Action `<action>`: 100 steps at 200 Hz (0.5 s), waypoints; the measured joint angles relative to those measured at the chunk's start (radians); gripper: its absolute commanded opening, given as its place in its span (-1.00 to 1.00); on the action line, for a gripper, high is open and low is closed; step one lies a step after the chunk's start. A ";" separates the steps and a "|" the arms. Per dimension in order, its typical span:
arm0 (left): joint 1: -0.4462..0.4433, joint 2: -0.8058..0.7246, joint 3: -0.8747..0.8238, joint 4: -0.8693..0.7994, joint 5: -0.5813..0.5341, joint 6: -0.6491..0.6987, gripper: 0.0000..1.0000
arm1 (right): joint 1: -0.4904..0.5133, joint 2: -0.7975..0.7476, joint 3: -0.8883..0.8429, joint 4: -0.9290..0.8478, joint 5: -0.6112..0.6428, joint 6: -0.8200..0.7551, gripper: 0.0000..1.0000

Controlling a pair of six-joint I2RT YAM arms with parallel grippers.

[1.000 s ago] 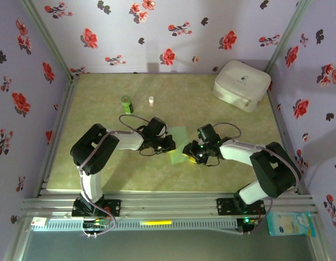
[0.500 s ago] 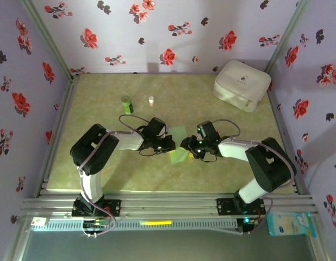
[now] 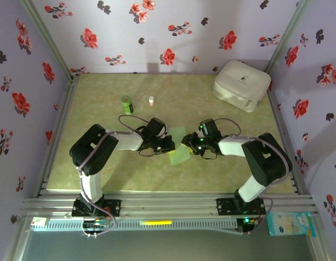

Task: Fold a paper plane with a square sheet of paper (pick it up from the middle)
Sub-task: Turn over the paper at the center of the table.

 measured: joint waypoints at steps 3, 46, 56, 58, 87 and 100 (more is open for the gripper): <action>0.001 0.000 -0.001 0.000 0.000 0.000 -0.95 | 0.000 0.003 0.000 0.005 0.000 0.002 -0.36; 0.001 -0.005 -0.007 0.003 0.000 0.000 -0.94 | -0.010 0.025 -0.018 0.067 -0.007 0.000 -0.64; 0.001 -0.005 -0.007 0.003 0.000 0.000 -0.92 | -0.010 0.025 -0.020 0.076 -0.007 0.000 -0.70; 0.001 -0.005 -0.007 0.003 0.000 0.000 -0.92 | -0.010 0.025 -0.020 0.076 -0.007 -0.001 -0.71; 0.002 -0.010 -0.015 0.009 0.001 0.000 -0.78 | -0.011 0.025 -0.020 0.100 -0.010 -0.003 -0.85; 0.004 -0.017 -0.028 0.027 0.001 -0.001 -0.72 | -0.011 0.025 -0.020 0.109 -0.016 -0.007 -0.89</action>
